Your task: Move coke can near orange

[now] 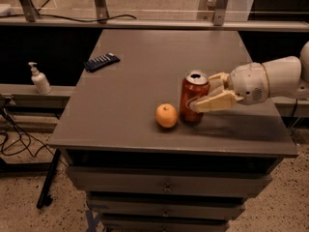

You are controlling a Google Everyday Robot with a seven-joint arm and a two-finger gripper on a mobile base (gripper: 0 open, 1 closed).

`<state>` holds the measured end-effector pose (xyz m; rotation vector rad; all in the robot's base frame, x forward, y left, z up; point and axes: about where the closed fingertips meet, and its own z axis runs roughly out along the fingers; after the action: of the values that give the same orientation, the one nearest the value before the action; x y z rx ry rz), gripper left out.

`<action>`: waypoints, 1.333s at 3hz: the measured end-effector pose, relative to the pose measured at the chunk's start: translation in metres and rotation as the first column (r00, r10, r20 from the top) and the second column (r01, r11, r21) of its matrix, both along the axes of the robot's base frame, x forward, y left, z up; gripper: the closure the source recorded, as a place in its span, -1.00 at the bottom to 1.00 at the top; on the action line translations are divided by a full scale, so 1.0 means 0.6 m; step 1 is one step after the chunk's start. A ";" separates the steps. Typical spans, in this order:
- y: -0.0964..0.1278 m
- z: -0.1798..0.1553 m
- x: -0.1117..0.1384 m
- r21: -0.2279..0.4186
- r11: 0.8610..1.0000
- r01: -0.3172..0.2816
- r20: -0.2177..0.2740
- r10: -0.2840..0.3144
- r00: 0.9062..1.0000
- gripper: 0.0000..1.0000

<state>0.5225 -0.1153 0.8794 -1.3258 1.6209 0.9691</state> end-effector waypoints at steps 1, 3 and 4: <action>0.015 -0.014 0.004 -0.006 1.000 -0.009 -0.028 0.009 1.000 1.00; 0.022 -0.024 0.005 -0.007 0.999 -0.035 -0.039 0.035 0.999 0.20; 0.022 -0.024 0.005 -0.007 0.999 -0.035 -0.039 0.035 0.999 -0.28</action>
Offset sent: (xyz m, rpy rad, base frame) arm 0.0038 0.0121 -0.0204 -0.0079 0.0498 0.0340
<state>0.5254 -0.1021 0.8648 -1.3525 1.6367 1.0165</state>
